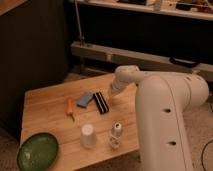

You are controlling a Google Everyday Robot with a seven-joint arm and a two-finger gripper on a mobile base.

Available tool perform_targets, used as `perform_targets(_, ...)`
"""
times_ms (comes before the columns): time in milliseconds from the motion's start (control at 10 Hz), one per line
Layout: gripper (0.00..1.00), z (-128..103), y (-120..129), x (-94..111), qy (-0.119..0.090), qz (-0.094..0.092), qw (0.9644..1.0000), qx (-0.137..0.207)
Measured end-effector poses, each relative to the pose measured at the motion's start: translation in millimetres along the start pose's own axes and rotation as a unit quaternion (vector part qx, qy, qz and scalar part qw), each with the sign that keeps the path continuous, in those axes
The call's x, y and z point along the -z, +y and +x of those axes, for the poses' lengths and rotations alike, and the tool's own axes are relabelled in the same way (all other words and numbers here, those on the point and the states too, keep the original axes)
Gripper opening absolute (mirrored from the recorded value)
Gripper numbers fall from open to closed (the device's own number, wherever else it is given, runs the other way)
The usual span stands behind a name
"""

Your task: Push the eraser across the table

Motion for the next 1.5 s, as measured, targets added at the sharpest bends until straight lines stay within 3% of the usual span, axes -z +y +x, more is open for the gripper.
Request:
perform_targets(700, 0.06, 36.7, 31.0, -11.9, 0.036, 0.001, 0.9987, 0.036)
perform_targets(1500, 0.06, 12.0, 80.1, -31.6, 0.041, -0.02, 0.9974, 0.056)
